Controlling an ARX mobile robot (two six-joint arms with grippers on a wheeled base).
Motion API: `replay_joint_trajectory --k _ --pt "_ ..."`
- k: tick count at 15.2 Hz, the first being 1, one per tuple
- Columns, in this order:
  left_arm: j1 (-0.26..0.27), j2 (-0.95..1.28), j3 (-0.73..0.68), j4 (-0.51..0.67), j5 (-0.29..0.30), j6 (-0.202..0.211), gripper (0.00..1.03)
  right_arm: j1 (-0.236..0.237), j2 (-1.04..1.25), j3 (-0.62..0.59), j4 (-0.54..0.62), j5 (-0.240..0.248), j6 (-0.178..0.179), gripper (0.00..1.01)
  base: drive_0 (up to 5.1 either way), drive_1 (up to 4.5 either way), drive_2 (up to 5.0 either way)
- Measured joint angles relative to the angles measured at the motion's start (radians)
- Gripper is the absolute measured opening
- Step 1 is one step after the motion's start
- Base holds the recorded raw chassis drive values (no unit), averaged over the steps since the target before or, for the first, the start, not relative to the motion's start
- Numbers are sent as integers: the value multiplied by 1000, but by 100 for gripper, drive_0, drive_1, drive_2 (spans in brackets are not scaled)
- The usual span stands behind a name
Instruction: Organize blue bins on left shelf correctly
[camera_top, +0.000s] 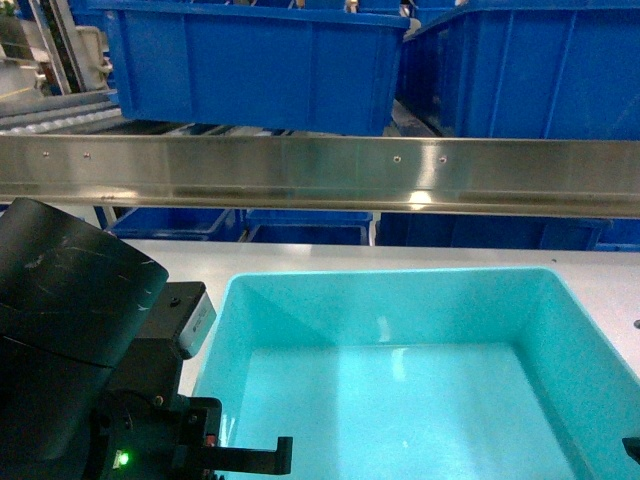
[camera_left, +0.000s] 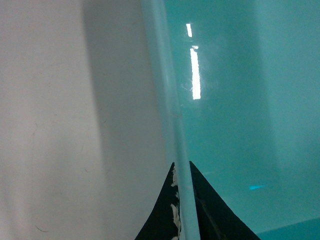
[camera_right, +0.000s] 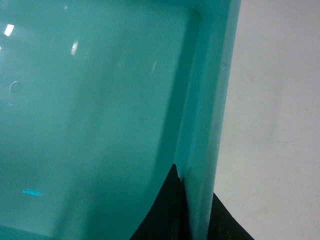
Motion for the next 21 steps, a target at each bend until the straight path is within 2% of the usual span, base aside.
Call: replay_joint_trajectory --k 3,7,11,14,17,21 --pt "-5 -69 -28 7 -25 0 2 0 -62 -26 6 1 14 2 0 0 0" --pt "29 -198 -23 -18 -34 45 2 8 -178 -18 -39 3 49 2 0 0 0" --pt "58 -370 10 -62 -37 94 2 14 -342 24 -99 -3 99 2 0 0 0" --pt "74 -475 30 -89 -37 117 2 20 -441 58 -139 -6 129 2 0 0 0" --pt "71 -515 32 -81 -51 145 2 20 -489 76 -158 -1 134 2 0 0 0" --pt "67 -516 32 -82 -53 148 2 20 -488 76 -162 1 134 2 -476 90 371"
